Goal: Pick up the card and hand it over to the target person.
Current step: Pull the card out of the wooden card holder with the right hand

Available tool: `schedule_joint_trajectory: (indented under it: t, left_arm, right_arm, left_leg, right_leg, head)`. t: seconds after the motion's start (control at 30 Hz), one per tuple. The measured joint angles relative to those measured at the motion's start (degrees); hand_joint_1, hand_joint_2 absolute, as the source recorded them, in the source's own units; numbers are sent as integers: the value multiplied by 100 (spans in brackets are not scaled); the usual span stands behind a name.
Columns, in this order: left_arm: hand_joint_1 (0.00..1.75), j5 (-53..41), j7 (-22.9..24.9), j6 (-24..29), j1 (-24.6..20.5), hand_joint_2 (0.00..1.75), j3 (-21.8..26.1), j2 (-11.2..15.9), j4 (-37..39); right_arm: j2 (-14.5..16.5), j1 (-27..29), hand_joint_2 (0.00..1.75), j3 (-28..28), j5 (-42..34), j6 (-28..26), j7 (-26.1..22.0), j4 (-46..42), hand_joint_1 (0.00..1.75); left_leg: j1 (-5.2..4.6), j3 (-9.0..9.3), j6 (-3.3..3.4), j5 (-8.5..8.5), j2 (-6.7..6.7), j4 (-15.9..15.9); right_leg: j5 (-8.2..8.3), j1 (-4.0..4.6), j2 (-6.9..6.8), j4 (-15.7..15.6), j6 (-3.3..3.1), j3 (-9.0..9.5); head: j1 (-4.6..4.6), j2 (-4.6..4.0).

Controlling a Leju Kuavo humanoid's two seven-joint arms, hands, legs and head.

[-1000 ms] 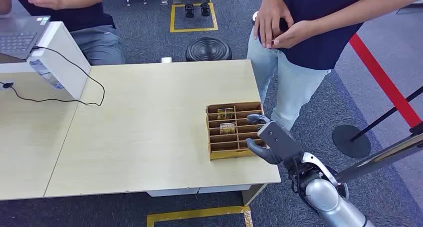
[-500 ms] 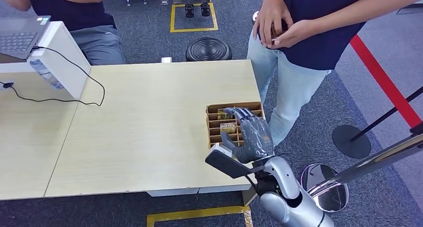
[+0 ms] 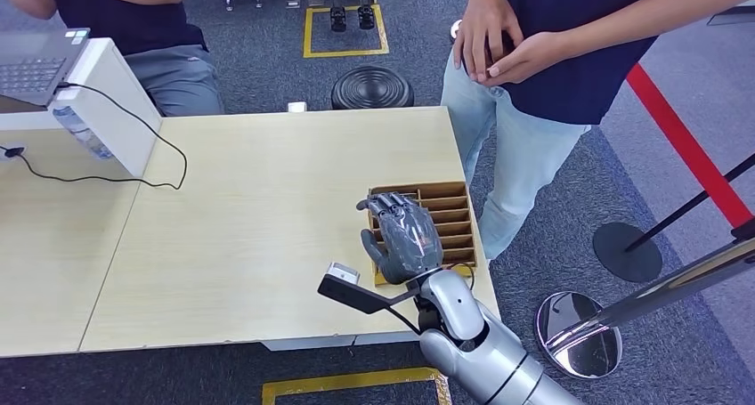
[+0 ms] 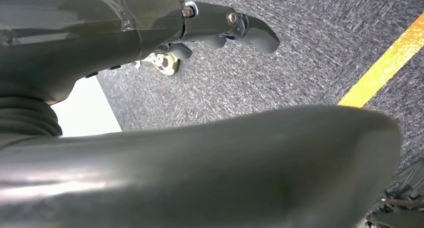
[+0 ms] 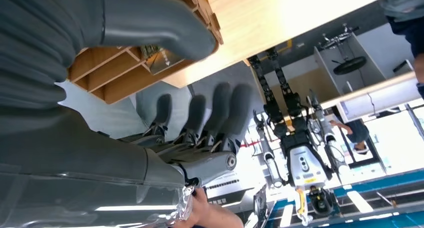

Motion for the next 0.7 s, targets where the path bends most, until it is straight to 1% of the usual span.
schedule_joint_trajectory:
  t: [0.13,0.23,0.43,0.57,0.7]
  left_arm:
    - [0,-57,19,-29,-17,0,-14,-1,-1]
    - [0,-76,10,-20,-20,0,3,-5,-2]
    - [0,-75,-7,2,6,0,46,4,-3]
    - [0,-73,-16,15,30,0,69,24,-5]
    - [0,-73,-18,26,50,0,93,53,-6]
  right_arm:
    - [18,-182,175,-116,-33,-49,-10,485,129]
    - [-28,-269,175,-259,-152,-83,-79,703,123]
    - [-155,-299,175,-413,-234,-163,-95,746,100]
    - [-271,-277,175,-510,-257,-257,-103,690,81]
    - [-394,-250,175,-616,-266,-298,-71,612,77]
  left_leg:
    - [0,2,1,1,2,-2]
    - [0,4,2,1,3,-4]
    - [-1,8,4,2,6,-7]
    - [-1,10,5,3,8,-10]
    - [0,1,0,0,1,-1]
  right_leg:
    - [1,0,1,-2,-2,2]
    - [2,1,2,-4,-4,3]
    - [4,1,4,-8,-8,6]
    - [6,2,5,-10,-10,8]
    - [1,1,1,-1,-1,1]
  head:
    - [0,0]
    - [0,0]
    - [0,0]
    - [0,0]
    - [0,0]
